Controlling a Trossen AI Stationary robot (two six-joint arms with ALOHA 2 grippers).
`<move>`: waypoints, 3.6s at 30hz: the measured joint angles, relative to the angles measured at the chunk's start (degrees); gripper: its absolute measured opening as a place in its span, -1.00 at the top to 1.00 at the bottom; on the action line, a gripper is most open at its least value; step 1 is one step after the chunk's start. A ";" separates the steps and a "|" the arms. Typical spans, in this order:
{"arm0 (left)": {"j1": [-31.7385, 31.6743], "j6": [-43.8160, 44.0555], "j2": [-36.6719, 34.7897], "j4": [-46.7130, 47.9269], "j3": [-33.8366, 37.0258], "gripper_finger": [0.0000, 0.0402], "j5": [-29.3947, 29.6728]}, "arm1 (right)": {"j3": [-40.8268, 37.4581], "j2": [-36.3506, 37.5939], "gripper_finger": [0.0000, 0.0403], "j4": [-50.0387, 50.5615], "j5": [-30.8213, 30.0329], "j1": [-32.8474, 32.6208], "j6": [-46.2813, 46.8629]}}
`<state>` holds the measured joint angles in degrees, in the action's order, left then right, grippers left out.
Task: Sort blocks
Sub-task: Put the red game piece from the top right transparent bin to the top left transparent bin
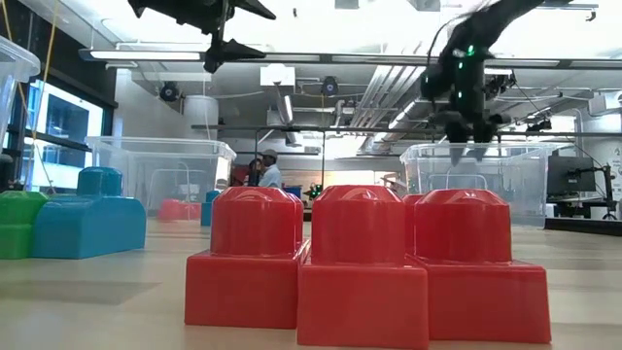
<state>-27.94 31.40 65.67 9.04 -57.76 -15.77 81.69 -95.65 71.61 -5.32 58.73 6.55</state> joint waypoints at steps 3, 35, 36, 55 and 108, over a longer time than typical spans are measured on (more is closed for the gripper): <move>-0.09 -0.04 0.00 0.02 0.00 -0.54 0.17 | 0.00 -3.94 -0.04 1.66 -1.11 -0.10 -2.15; -0.57 -1.62 0.00 0.12 -0.02 -0.54 -0.18 | -0.10 -13.54 -0.04 -1.67 -3.05 -0.77 1.28; -0.57 -1.62 0.00 0.11 -0.02 -0.54 -0.18 | -0.52 -13.54 -0.04 -2.63 -3.70 -0.96 0.94; -0.52 -2.49 0.00 0.13 -0.04 -0.54 -0.14 | -12.24 -13.24 0.15 -13.14 -7.49 -2.83 -3.61; -1.12 -19.96 6.74 -12.89 -5.70 -0.54 -10.62 | -6.23 16.83 1.00 -70.81 24.46 -31.38 16.95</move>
<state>-29.07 11.44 72.41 -3.85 -63.46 -26.39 75.46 -78.81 0.80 19.14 27.35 23.50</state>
